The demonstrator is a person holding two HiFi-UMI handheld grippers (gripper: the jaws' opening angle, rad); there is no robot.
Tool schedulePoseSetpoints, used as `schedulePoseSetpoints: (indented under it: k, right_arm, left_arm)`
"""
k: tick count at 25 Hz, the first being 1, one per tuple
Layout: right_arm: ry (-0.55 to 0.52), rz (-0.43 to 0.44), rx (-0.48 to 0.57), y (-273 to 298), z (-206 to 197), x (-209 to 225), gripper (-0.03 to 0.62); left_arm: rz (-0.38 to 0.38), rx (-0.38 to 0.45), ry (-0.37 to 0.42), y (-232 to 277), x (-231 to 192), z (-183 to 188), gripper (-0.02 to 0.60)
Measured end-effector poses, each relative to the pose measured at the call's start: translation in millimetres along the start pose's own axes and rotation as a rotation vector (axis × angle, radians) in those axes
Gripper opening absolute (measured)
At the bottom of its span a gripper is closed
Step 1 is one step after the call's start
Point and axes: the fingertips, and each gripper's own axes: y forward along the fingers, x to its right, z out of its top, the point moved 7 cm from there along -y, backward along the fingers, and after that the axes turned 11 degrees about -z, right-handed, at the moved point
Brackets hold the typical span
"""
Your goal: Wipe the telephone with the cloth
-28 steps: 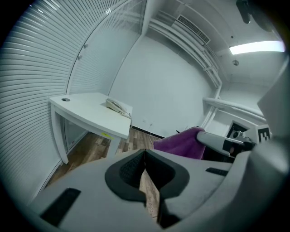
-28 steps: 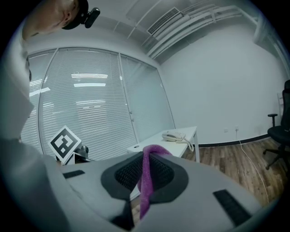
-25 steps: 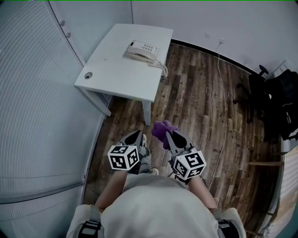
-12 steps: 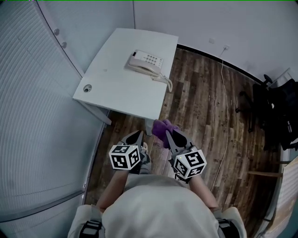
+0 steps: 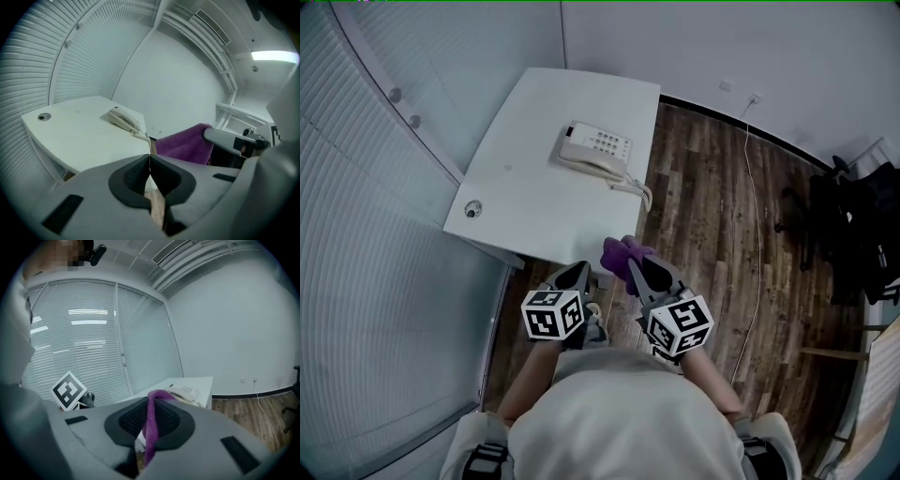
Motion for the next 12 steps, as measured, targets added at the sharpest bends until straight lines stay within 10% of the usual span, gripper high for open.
schedulePoseSetpoints:
  k: [12]
  right_arm:
    - [-0.025,-0.008,0.029,89.0,41.1,2.3,0.043]
  left_arm:
    - [-0.003,0.001,0.01,26.9,-62.1,63.0,0.021]
